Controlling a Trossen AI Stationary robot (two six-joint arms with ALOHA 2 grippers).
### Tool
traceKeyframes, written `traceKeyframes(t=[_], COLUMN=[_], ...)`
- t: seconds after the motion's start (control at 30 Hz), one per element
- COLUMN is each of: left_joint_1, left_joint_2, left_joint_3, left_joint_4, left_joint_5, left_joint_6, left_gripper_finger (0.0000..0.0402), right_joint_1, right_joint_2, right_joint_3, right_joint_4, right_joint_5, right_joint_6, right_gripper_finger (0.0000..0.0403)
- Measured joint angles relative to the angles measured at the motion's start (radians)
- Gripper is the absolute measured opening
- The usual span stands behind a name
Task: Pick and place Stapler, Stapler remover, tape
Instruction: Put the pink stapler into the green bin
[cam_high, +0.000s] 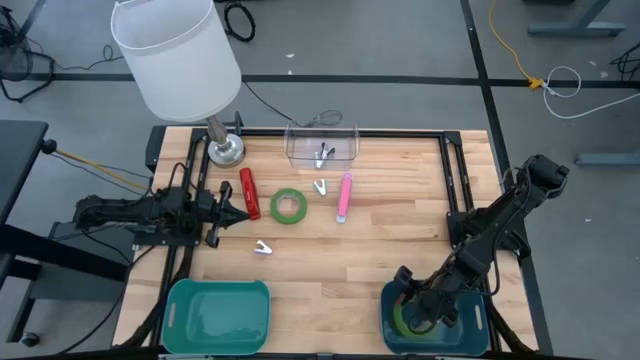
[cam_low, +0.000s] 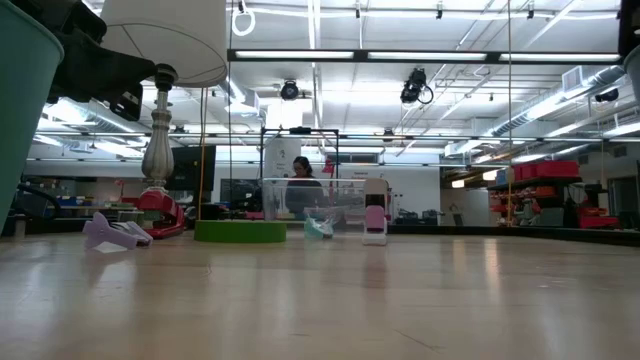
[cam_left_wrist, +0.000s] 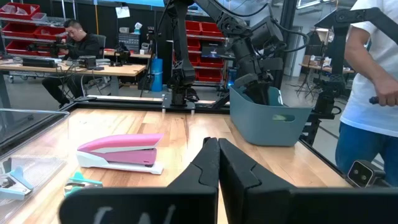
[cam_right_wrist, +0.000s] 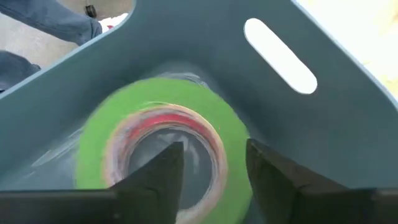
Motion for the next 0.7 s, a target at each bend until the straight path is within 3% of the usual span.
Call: traceKeyframes(t=[0.27, 0.7], left_joint_1=[0.0, 0.0], left_joint_2=[0.0, 0.0], left_joint_3=[0.0, 0.0], left_joint_4=[0.0, 0.0], left_joint_5=[0.0, 0.0], left_joint_6=[0.0, 0.0], left_gripper_finger=[0.0003, 0.0003], right_joint_1=[0.0, 0.0], right_joint_2=[0.0, -0.002], right_joint_3=[0.0, 0.008], right_joint_4=[0.007, 0.0], right_joint_5=[0.0, 0.0], right_joint_6=[0.007, 0.026], right_gripper_finger=[0.023, 0.0235])
